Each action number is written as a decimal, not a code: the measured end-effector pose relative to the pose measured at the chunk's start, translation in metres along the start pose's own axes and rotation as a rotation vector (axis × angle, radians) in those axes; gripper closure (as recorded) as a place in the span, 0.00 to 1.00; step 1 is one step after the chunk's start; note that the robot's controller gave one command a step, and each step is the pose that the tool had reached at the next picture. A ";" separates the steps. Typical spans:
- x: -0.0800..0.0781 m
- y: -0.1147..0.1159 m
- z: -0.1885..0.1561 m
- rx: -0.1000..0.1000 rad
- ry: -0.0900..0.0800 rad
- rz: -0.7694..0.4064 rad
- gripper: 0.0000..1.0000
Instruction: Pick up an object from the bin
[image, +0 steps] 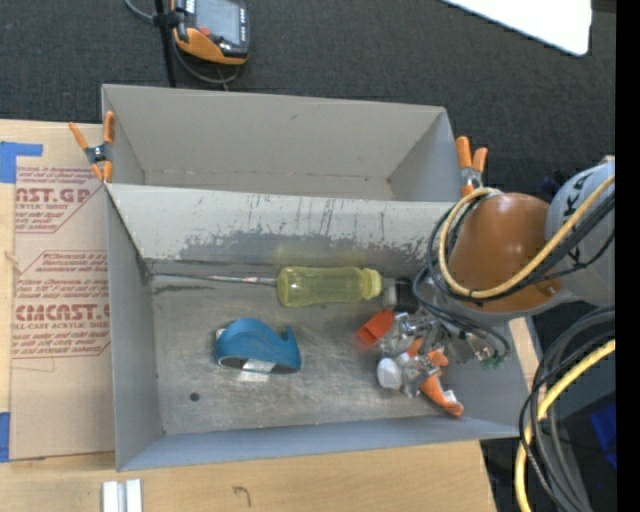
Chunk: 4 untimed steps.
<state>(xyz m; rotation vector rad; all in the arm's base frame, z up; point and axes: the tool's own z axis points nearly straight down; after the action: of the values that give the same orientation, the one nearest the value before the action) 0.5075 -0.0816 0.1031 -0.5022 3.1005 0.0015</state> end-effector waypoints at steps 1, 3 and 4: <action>0.000 0.004 -0.042 -0.004 0.008 0.000 1.00; -0.001 -0.010 -0.087 0.000 -0.002 -0.002 1.00; 0.002 -0.014 -0.099 0.003 0.000 -0.010 1.00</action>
Offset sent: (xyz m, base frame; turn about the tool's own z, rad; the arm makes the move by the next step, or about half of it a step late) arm -0.0023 0.0142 0.0812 -0.0071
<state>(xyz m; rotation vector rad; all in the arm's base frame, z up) 0.5097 -0.0958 0.2015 -0.5179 3.0976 -0.0037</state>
